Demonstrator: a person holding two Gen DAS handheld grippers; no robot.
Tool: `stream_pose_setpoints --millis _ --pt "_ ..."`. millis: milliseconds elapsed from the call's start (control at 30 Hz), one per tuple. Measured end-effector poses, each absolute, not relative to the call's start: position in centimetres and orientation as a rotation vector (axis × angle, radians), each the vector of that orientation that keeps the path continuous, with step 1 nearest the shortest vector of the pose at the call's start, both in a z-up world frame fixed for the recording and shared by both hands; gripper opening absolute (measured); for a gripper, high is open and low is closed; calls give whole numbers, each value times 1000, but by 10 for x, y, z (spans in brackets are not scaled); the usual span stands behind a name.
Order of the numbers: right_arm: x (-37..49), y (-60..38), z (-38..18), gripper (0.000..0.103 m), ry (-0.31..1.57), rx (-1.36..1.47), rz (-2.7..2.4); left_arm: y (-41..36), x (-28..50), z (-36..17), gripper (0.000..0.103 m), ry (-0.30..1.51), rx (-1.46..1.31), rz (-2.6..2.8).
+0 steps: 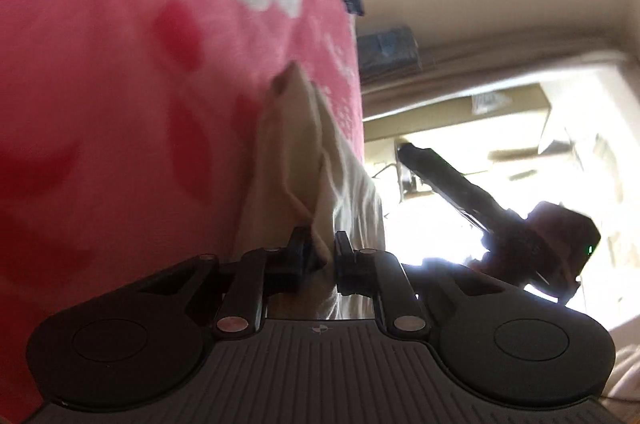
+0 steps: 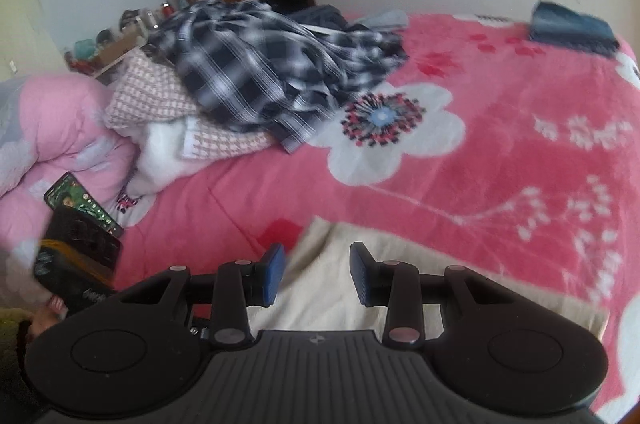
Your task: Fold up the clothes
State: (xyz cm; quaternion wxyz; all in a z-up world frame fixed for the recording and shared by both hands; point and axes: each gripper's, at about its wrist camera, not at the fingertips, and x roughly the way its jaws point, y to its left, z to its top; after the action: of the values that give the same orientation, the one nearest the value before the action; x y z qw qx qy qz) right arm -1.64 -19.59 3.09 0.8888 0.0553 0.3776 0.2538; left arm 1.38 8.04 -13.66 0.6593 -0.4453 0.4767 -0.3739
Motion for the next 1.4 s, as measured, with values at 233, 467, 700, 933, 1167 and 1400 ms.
stream_pose_setpoints --millis 233,467,700,933,1167,1400 --pt "2 -192 42 39 812 55 659 80 15 -172 12 1111 -1292 -943" --pt "8 -156 41 38 794 -396 944 83 12 -185 12 1135 -1358 -930" --pt "19 -127 12 31 852 -538 1137 80 7 -192 14 1148 -1402 -919" --pt "25 -106 -12 29 894 -729 1246 78 -3 -142 58 1114 -1014 -862" --pt "25 -96 -17 29 919 -817 1265 72 -34 -69 64 1007 -531 -743" --pt "23 -94 -18 29 931 -814 1214 47 -44 -41 64 916 -256 -770"
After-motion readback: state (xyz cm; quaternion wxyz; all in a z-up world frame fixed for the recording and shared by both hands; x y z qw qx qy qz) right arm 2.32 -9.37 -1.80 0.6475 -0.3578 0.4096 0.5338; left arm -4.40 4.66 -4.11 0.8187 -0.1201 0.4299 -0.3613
